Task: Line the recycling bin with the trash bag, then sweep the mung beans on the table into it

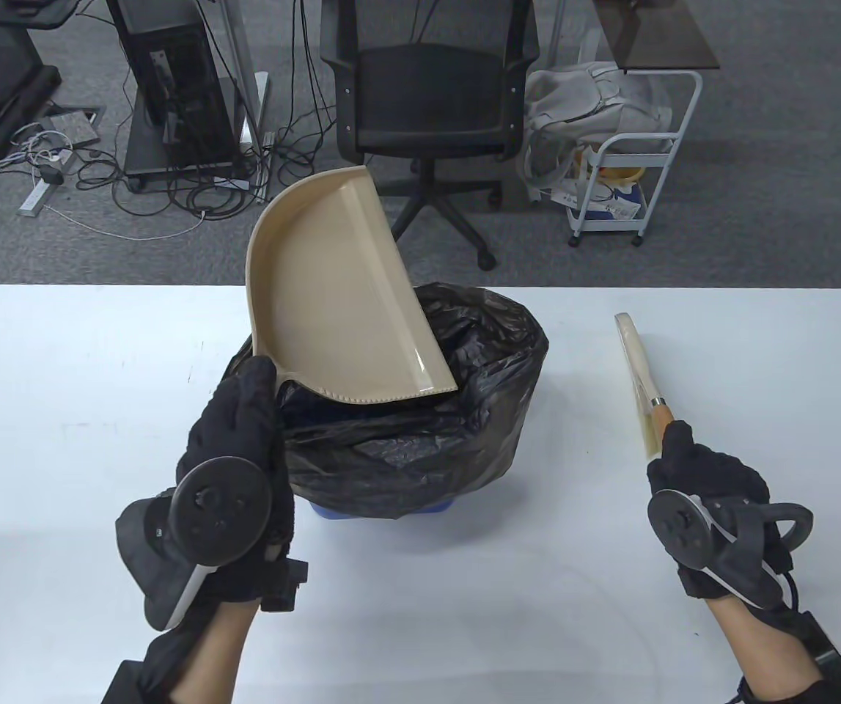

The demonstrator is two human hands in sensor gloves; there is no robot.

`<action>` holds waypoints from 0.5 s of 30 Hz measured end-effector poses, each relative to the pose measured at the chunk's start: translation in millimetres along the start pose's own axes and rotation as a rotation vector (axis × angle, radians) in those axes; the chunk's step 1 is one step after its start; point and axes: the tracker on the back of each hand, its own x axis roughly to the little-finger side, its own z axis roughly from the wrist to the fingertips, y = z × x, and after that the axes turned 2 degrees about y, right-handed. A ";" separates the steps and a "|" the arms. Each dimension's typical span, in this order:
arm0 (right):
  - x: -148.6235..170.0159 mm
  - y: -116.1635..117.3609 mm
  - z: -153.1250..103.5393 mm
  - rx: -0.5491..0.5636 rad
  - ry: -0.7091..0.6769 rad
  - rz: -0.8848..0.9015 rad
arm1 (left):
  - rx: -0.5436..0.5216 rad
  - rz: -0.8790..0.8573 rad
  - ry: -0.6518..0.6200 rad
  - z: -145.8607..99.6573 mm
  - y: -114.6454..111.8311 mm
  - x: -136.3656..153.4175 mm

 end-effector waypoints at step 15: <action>1.2 4.7 -2.5 0.012 -0.020 0.010 | -0.040 -0.044 0.141 1.2 2.9 72.8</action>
